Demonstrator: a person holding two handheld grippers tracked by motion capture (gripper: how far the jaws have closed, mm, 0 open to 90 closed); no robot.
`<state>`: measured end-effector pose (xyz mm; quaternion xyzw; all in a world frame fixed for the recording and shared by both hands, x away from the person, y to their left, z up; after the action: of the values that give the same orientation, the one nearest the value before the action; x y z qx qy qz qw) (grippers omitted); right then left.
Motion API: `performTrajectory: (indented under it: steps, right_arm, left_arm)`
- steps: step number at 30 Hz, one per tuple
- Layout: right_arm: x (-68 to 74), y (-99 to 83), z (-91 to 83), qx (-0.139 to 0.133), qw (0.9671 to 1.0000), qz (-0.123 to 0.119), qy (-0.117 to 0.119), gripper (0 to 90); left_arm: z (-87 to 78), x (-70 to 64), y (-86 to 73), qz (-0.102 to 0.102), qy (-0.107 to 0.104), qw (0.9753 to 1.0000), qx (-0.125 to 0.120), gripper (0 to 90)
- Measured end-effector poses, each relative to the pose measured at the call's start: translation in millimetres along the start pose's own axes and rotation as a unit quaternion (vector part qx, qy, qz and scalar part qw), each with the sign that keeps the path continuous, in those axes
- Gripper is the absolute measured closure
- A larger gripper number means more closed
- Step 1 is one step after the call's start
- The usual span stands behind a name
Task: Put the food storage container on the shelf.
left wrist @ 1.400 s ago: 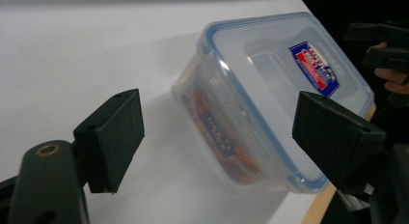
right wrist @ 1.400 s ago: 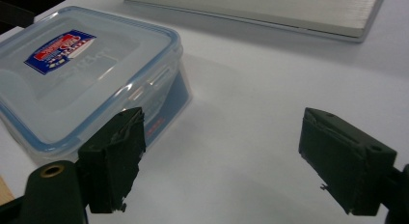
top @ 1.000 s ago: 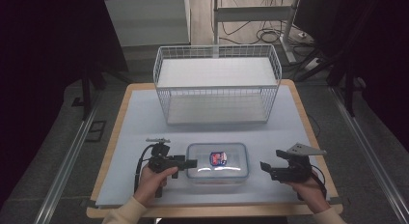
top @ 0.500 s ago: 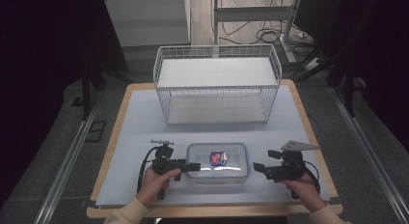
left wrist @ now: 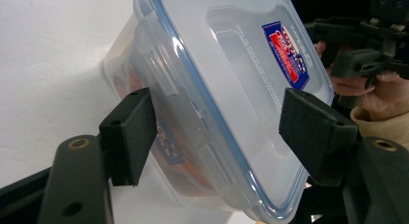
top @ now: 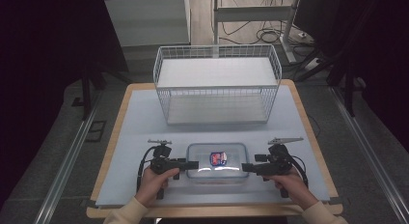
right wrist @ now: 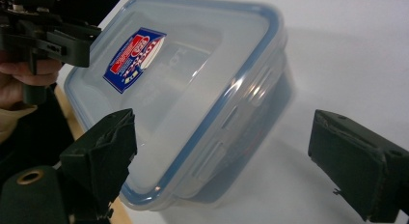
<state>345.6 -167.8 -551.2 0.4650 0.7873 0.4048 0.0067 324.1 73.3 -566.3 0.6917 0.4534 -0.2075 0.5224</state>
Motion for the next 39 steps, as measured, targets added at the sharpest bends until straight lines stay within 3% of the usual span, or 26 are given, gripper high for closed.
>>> performTrajectory:
  steps: [7,11,18,26,39]
  right_arm:
    - [2.8,-0.4,7.4,0.017,0.9996,0.021,0.009,15.7]
    - [8.4,0.6,9.7,0.023,0.9989,0.029,0.028,22.6]
    - [5.7,5.0,13.3,0.028,0.9965,0.064,0.045,28.8]
    - [6.1,4.8,9.5,0.022,0.9965,0.067,0.045,33.0]
    - [14.8,0.4,-3.4,-0.016,0.998,0.05,0.034,40.2]
  left_arm:
    - [-0.6,0.3,-1.3,-0.003,-0.006,1.0,0.001,30.4]
    - [-0.7,0.4,-2.2,-0.004,-0.008,1.0,0.001,30.4]
    - [-0.7,0.0,-2.6,-0.007,-0.009,0.9999,-0.003,30.8]
    - [-4.1,-2.2,-3.4,-0.007,-0.011,0.9997,-0.019,35.7]
    - [-10.9,-14.3,-10.7,0.022,0.001,0.9988,-0.043,43.0]
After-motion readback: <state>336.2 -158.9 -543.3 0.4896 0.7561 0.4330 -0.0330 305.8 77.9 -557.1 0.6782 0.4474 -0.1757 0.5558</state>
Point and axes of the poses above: each handheld gripper's, and its own axes: z roughly forward along the jaws, y roughly out of its top, x roughly to its left, the point moved 9 cm from there along z, roughly forward along the jaws, and after that the axes turned 10 degrees about -y, right-handed, at the moved point
